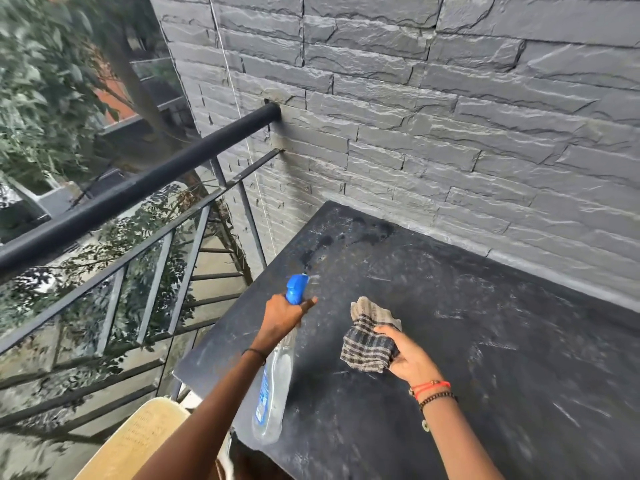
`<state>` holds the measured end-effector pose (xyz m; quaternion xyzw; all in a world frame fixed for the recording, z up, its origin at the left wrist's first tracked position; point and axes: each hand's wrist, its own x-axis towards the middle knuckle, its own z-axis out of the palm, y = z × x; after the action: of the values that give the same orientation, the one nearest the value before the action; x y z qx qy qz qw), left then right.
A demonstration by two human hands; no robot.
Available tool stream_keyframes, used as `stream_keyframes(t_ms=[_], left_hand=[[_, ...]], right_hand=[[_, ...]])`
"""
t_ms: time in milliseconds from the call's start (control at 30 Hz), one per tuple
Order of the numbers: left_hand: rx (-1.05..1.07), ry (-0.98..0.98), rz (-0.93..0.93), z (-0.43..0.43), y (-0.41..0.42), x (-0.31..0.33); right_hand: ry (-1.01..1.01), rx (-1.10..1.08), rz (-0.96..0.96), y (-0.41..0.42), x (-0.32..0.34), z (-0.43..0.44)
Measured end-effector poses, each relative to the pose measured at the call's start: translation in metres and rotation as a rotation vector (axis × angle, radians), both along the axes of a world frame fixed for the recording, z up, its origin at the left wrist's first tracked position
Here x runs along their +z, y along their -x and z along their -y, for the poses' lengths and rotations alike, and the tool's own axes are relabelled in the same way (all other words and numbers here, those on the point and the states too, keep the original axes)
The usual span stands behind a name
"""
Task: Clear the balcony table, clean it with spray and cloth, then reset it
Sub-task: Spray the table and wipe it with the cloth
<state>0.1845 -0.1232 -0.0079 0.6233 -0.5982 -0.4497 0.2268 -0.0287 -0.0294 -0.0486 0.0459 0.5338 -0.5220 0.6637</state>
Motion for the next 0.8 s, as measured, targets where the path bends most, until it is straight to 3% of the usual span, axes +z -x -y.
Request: stream_keyframes(t_ms=[333,800], left_hand=[[-0.165,0.008,-0.05,-0.063,-0.008,0.0],[0.087,0.062,-0.007,-0.086,-0.125,-0.003]], right_hand=[[0.039,-0.111,0.001,-0.013,-0.009,-0.04],[0.034,-0.05,-0.017,-0.097,-0.016,-0.069]])
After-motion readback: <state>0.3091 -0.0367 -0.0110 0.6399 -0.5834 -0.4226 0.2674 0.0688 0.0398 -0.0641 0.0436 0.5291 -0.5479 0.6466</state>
